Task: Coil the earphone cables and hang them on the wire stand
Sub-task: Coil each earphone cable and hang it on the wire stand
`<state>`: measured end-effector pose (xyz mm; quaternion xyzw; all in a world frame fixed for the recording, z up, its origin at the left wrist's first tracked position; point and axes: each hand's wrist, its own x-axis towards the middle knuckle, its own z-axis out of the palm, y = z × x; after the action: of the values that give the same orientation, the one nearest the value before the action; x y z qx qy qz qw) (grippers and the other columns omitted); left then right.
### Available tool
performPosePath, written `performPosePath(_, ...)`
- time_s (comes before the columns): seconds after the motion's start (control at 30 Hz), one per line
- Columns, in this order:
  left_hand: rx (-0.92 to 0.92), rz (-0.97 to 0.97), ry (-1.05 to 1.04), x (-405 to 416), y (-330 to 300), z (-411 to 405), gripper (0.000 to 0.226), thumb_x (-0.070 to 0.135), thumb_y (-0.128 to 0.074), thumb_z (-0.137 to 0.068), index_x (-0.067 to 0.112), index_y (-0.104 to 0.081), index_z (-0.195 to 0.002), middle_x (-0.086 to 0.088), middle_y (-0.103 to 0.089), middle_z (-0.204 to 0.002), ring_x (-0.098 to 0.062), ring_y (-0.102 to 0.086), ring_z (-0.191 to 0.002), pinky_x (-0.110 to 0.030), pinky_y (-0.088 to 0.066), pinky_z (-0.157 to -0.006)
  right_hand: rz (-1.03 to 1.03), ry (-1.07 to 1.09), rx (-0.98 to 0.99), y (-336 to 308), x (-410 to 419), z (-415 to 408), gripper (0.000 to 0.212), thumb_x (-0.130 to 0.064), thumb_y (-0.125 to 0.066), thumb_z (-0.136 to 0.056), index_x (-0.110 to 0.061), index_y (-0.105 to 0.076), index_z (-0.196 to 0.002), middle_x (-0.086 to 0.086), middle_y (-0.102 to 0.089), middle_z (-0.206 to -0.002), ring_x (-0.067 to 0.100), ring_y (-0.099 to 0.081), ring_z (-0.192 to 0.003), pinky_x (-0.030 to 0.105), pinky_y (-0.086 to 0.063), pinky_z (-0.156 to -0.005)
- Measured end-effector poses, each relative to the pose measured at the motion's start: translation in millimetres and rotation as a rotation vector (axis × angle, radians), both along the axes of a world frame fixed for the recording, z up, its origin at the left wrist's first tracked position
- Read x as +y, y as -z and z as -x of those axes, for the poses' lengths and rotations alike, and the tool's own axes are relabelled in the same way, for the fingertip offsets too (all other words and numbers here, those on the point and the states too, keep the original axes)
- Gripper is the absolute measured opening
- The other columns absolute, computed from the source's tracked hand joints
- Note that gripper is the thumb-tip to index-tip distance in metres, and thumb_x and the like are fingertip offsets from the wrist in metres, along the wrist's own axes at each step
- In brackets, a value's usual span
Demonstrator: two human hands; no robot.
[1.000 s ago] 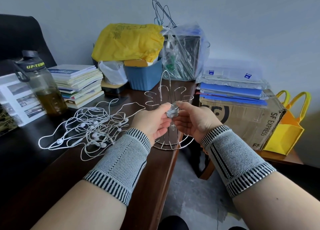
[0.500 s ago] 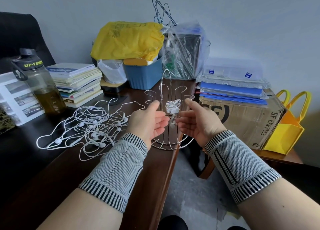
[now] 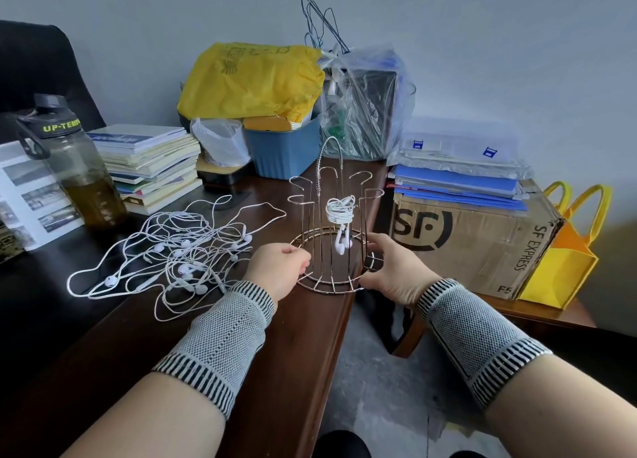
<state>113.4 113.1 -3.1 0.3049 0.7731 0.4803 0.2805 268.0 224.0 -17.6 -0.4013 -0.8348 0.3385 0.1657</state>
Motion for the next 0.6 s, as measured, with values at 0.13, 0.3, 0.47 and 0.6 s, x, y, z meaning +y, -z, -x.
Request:
performPosePath(0.13, 0.06, -0.056, 0.02, 6, 10, 15, 0.014, 0.023, -0.063, -0.079, 0.027, -0.076, -0.075, 0.005, -0.074, -0.097, -0.016, -0.065, -0.103, -0.043, -0.05, -0.1, -0.071, 0.013, -0.147, 7, 3, 1, 0.088, -0.032, -0.077, -0.075, -0.023, -0.027, -0.147, -0.003, -0.048, -0.141, 0.026, -0.047, -0.123, 0.04, -0.041, -0.105)
performPosePath(0.3, 0.407, -0.008, 0.071, 2, 11, 5, 0.028, 0.015, -0.054, -0.093, 0.019, -0.072, -0.114, -0.001, -0.071, -0.112, -0.016, -0.06, -0.088, -0.02, -0.042, -0.084, -0.169, 0.053, -0.195, 3, 0, 7, 0.085, -0.045, -0.078, -0.072, -0.024, -0.033, -0.142, -0.006, -0.056, -0.129, 0.022, -0.037, -0.126, 0.034, -0.039, -0.103)
performPosePath(0.47, 0.698, 0.173, 0.172, 4, 15, -6, 0.035, 0.033, -0.056, -0.093, 0.025, -0.062, -0.126, 0.005, -0.058, -0.13, -0.016, -0.056, -0.114, -0.03, -0.043, -0.097, -0.22, 0.093, -0.204, 4, 0, 18, 0.077, -0.05, -0.076, -0.072, -0.023, -0.04, -0.135, -0.002, -0.06, -0.121, 0.018, -0.04, -0.12, 0.032, -0.041, -0.099)
performPosePath(0.6, 0.744, 0.207, 0.19, 6, 19, 3, 0.041, 0.027, -0.059, -0.093, 0.024, -0.056, -0.134, 0.003, -0.056, -0.135, -0.016, -0.054, -0.12, -0.028, -0.04, -0.102, -0.235, 0.185, -0.226, 9, -5, 35, 0.076, -0.062, -0.075, -0.064, -0.024, -0.044, -0.123, 0.003, -0.058, -0.113, 0.016, -0.043, -0.106, 0.035, -0.046, -0.097)
